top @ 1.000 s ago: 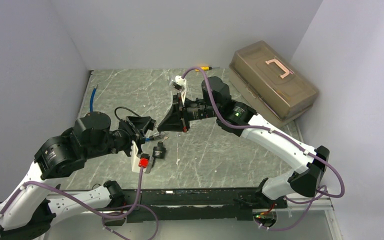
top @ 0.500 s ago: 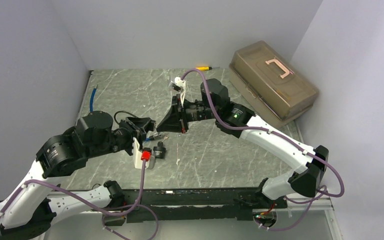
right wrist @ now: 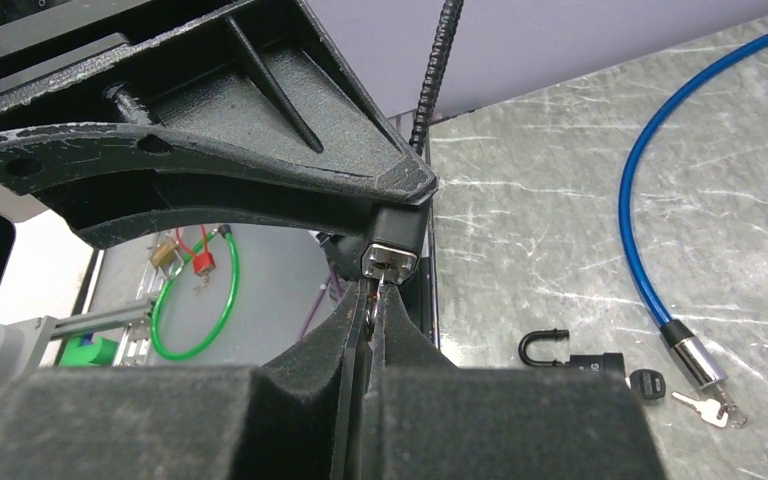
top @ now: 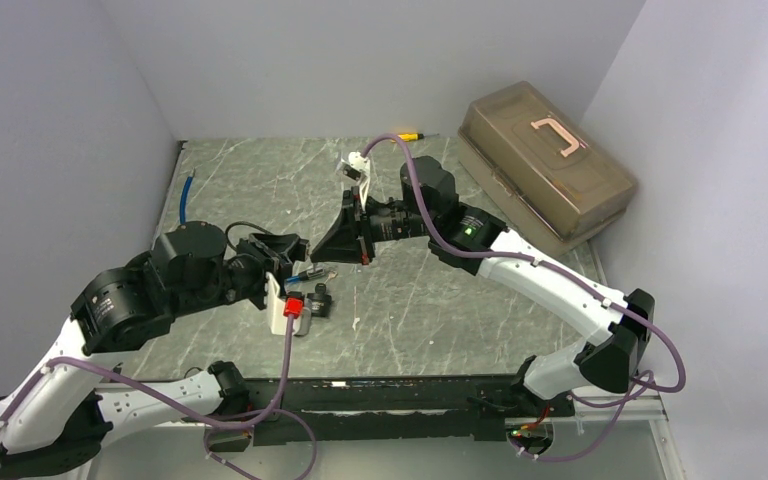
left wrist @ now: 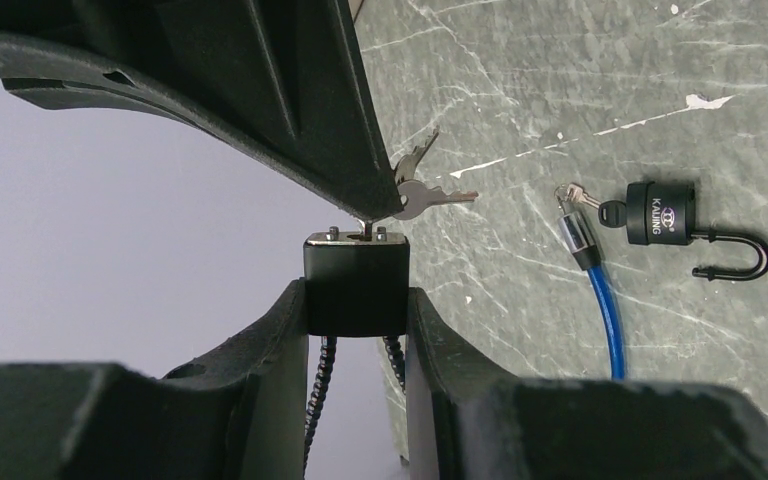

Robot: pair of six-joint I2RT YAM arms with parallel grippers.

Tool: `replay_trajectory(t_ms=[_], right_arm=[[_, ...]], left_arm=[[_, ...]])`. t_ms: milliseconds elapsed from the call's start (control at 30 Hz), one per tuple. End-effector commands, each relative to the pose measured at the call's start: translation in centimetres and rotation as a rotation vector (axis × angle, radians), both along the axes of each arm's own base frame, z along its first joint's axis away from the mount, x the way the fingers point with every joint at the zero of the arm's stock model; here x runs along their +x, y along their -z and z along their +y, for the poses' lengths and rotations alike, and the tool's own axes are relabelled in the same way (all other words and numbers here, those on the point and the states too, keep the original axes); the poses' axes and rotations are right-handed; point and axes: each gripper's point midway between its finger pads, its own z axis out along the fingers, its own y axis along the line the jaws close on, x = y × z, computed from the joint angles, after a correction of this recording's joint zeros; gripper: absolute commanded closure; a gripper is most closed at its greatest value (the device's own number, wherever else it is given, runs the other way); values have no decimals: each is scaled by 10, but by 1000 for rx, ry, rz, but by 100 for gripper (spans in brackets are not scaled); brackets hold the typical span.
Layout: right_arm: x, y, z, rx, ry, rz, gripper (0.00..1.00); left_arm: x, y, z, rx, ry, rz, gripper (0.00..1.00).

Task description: Unlock with the key

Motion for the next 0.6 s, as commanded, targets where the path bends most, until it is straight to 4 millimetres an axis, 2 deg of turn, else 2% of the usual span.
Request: replay_trajectory(t_ms=[0, 100, 133, 267, 367, 567], right_arm=[[6, -20, 14, 85, 27, -75, 100], [11, -19, 11, 54, 63, -73, 100], [11, -19, 10, 46, 68, -70, 97], [13, -20, 2, 33, 106, -76, 72], [17, -26, -5, 33, 139, -83, 65], [17, -29, -8, 32, 124, -77, 40]], left_arm=[[-16, -49, -56, -222, 204, -48, 100], [-14, -45, -57, -240, 188, -40, 100], [-12, -45, -57, -247, 174, -41, 100], [-6, -43, -51, -254, 130, -57, 100], [-3, -40, -46, -263, 103, -55, 100], [4, -46, -37, -324, 39, -36, 100]])
